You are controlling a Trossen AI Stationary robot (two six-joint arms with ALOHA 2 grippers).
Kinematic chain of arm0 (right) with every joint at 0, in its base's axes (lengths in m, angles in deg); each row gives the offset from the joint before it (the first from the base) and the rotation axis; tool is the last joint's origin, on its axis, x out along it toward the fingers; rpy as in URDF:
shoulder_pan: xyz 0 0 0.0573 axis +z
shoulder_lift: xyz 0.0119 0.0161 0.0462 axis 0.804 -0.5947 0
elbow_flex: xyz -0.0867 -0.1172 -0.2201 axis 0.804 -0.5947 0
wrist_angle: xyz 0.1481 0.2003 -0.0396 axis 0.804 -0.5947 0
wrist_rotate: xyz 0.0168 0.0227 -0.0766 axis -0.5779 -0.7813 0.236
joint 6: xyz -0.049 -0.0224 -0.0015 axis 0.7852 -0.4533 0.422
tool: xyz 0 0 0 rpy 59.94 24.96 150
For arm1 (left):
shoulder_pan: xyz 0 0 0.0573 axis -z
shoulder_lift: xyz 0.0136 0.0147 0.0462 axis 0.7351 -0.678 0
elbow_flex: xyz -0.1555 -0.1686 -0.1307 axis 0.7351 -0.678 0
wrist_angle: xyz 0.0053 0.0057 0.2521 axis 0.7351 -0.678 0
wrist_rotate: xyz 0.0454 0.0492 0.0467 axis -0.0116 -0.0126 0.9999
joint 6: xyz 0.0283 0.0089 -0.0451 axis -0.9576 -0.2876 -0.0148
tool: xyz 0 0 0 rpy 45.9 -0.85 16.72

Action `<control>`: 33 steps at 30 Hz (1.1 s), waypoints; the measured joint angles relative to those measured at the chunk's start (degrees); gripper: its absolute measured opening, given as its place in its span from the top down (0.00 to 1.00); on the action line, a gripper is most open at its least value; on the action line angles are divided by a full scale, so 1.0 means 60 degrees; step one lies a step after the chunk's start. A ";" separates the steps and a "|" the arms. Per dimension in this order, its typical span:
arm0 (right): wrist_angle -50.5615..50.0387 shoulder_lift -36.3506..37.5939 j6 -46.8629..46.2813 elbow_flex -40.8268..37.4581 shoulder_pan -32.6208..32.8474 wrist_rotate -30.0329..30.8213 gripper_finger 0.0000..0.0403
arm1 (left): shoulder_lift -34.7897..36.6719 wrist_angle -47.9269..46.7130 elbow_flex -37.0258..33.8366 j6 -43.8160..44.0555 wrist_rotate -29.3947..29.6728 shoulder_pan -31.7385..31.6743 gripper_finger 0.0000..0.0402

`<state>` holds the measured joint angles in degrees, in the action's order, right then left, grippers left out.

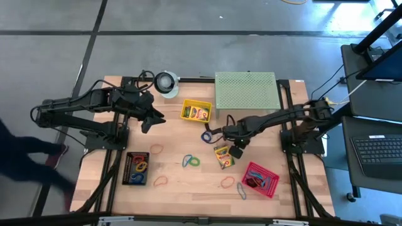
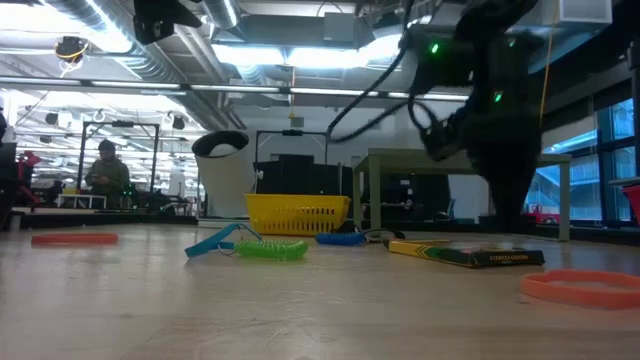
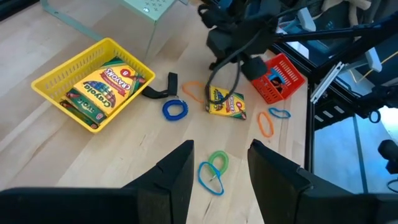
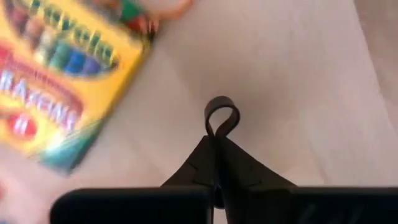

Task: Pick & Place Office Desk Supplies
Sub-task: Put the black rubber band into the red bin

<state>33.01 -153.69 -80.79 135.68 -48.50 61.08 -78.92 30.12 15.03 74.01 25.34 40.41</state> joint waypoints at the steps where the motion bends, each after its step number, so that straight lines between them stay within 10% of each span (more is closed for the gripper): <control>1: -0.0069 0.0202 -0.0030 -0.0004 0.0065 -0.0097 0.99 | 0.0004 0.0006 0.0000 0.0022 0.0004 -0.0001 0.64; 16: -0.0426 0.3601 -0.4197 0.0025 0.2747 -0.0625 0.99 | -0.0078 0.0027 0.0000 -0.0125 0.0019 0.0001 0.64; 33: -0.0456 0.2563 -0.7920 0.0025 0.6200 0.0216 0.99 | -0.0727 0.0408 0.0000 -0.0378 -0.0829 0.0009 0.64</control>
<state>30.28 -138.31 -128.31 135.83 -11.30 62.37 -83.28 32.56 15.03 71.74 20.37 40.46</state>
